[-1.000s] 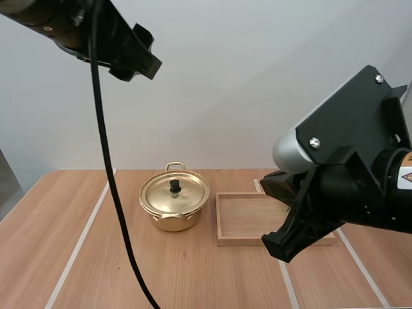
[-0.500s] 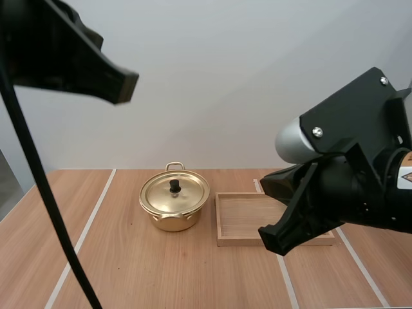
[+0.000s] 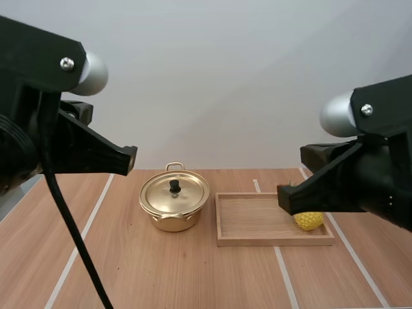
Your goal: Open the pot, put the grape inside, and close it
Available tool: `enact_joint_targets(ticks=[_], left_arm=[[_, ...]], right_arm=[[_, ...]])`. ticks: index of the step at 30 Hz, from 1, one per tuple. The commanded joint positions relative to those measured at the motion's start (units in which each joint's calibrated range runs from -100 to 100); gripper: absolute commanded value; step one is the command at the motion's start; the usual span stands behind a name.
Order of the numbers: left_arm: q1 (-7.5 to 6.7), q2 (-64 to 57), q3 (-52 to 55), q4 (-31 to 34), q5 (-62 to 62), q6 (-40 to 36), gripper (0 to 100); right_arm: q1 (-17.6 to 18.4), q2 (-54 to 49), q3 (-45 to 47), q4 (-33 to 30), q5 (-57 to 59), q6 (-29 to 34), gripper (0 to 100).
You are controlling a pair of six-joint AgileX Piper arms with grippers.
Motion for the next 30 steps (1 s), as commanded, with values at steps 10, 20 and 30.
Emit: enact_joint_targets(ticks=[10,20,30], left_arm=[[3.6,-5.5,12.3,2.3,-24.1,-6.3,0],[3.66,-14.3,27.4,2.6,-37.5,-9.4,0],[4.52,-14.3,33.2,3.3,-40.4,-12.7,0]], right_arm=[[-4.1,-3.3,7.7,-15.0,-15.2,14.6,0],[-4.4,-3.3,9.6,-15.0,-18.0,15.0,0],[-7.4,-3.3,24.8,-16.4,-28.0,15.0,0]])
